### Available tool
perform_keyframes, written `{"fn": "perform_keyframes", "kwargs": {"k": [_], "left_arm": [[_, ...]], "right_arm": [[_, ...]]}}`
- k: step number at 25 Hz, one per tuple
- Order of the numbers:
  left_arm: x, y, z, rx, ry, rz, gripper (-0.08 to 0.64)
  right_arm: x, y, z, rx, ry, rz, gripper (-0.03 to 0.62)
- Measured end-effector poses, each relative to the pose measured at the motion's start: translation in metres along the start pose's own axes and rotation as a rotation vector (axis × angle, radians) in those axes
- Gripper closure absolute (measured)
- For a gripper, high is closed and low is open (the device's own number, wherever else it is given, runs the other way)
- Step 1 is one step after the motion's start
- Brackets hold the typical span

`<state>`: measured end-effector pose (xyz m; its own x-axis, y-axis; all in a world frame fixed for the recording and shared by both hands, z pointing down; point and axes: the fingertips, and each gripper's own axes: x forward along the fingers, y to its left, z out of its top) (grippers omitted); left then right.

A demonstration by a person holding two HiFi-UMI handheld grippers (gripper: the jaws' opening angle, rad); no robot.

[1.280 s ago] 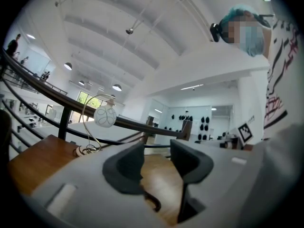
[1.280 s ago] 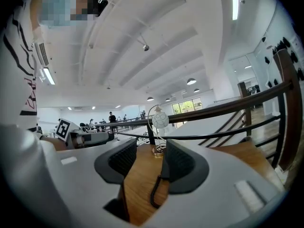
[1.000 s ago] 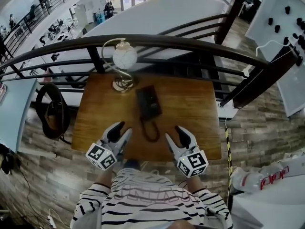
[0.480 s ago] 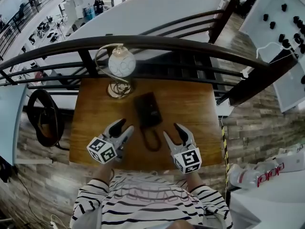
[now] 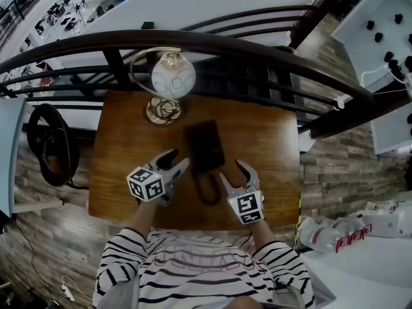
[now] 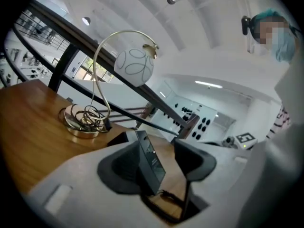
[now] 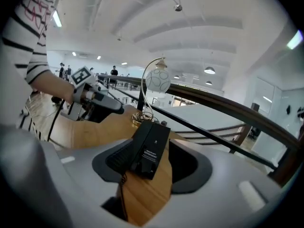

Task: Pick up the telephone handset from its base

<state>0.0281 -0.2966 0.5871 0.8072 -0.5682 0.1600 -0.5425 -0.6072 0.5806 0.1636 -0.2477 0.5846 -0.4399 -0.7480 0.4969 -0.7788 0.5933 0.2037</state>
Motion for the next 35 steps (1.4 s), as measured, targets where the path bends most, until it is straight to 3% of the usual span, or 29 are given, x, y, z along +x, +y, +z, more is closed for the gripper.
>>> {"fn": "perform_keyframes", "kwargs": {"k": [8, 20, 27, 35], "left_arm": [[0.040, 0.047, -0.020, -0.110, 0.066, 0.002, 0.325], [0.079, 0.094, -0.034, -0.248, 0.105, -0.009, 0.322], [0.097, 0.094, -0.040, -0.272, 0.152, -0.038, 0.323], [0.100, 0.090, -0.053, -0.314, 0.229, -0.057, 0.373]], "right_arm": [[0.066, -0.008, -0.025, -0.265, 0.151, 0.030, 0.373], [0.137, -0.004, -0.053, -0.582, 0.316, 0.188, 0.364], [0.142, -0.002, -0.061, -0.653, 0.368, 0.262, 0.351], [0.144, 0.002, -0.071, -0.561, 0.406, 0.314, 0.423]]}}
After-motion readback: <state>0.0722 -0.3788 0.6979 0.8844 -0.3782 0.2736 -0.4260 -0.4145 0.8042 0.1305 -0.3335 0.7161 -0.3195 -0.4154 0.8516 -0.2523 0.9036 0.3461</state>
